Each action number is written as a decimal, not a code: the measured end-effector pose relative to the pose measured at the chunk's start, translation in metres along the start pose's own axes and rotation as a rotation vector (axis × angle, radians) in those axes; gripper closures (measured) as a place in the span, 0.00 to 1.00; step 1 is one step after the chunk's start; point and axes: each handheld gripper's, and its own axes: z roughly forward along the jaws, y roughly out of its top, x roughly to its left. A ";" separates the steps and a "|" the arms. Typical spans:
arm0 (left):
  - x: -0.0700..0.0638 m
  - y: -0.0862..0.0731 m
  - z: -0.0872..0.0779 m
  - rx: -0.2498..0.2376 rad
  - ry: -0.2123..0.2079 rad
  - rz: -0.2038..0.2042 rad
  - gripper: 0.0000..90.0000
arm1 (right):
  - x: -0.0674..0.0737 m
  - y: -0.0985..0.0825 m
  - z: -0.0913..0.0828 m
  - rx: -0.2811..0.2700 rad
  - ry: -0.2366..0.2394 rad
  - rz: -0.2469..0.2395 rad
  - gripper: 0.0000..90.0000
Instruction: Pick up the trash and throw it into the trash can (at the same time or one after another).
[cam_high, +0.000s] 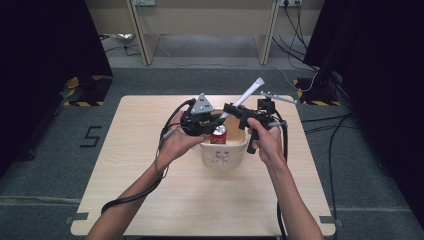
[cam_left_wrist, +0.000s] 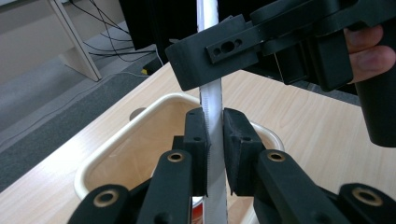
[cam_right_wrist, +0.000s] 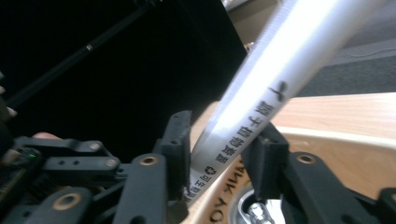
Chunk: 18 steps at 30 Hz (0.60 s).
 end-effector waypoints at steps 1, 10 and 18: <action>0.001 0.000 0.001 0.004 -0.003 -0.004 0.89 | 0.000 0.001 0.000 -0.002 -0.002 -0.002 0.75; 0.004 0.000 0.001 0.002 -0.031 -0.034 0.87 | 0.002 0.004 -0.001 -0.025 0.057 0.031 0.86; 0.007 -0.004 -0.013 0.014 -0.053 -0.093 0.50 | 0.004 0.020 -0.015 -0.098 0.076 0.029 0.87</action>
